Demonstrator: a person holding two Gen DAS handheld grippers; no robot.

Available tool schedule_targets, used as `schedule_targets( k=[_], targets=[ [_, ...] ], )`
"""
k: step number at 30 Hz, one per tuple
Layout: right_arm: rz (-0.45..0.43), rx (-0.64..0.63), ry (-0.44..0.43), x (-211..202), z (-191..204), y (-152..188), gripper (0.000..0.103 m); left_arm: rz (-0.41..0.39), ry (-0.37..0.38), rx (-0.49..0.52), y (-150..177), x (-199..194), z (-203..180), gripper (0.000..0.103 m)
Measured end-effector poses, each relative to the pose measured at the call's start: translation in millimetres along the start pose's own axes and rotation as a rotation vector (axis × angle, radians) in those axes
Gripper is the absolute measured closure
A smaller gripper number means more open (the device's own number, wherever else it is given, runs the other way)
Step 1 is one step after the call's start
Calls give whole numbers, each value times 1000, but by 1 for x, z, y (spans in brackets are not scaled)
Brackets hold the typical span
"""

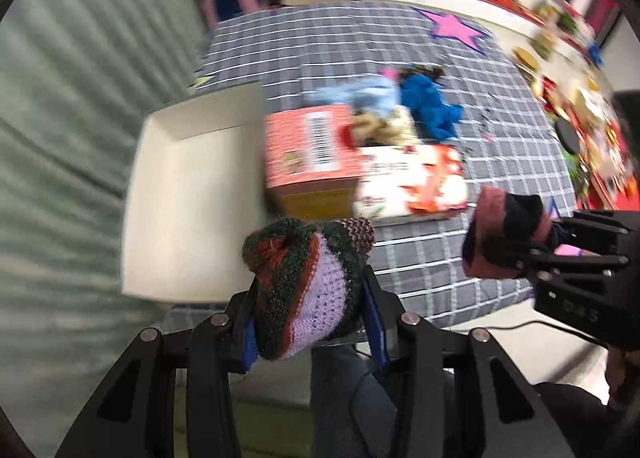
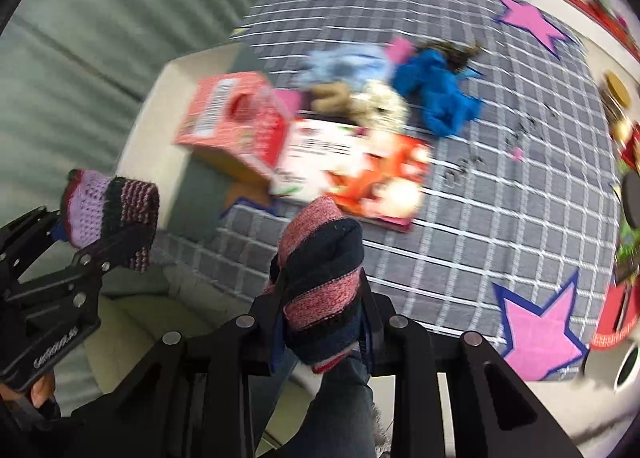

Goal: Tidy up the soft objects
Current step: 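Carry the glove with left tool while right tool carries the sock over the white box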

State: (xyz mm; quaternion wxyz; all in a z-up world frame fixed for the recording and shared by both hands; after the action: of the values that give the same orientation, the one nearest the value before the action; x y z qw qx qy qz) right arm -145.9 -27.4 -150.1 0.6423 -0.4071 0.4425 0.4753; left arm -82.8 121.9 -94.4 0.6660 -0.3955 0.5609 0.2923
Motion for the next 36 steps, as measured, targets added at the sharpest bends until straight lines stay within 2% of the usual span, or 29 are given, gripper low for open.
schedule_targets(
  k=[6, 9, 12, 16, 25, 36],
  targets=[
    [-50, -133, -4, -9, 66, -21, 73, -14, -17, -90, 1, 3, 60, 57],
    [-79, -158, -18, -4, 102, -43, 73, -9, -36, -86, -2, 10, 96, 57],
    [-72, -143, -49, 6, 133, -67, 73, 5, -46, -57, -8, 21, 128, 57],
    [-77, -139, -18, 18, 166, -98, 73, 36, -49, -20, -15, 41, 155, 57],
    [-34, -83, 12, 46, 206, -148, 73, 75, 1, 26, -30, 78, 182, 57],
    [-4, -57, 52, 63, 216, -180, 73, 117, 38, 48, -38, 104, 192, 57]
  ],
)
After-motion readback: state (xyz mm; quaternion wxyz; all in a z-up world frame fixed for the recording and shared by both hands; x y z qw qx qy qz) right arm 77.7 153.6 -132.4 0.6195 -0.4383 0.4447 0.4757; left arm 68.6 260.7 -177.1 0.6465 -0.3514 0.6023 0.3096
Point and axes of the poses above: each gripper's, at about its wrist camera, not at the fingertips, and x roughly the way its jaws point, z to its left, y to its underside, the point moved 1 cm from there along x, roughly the way its jaws point, and after that the axes turned 4 degrees about z, right-handed, at the moved point
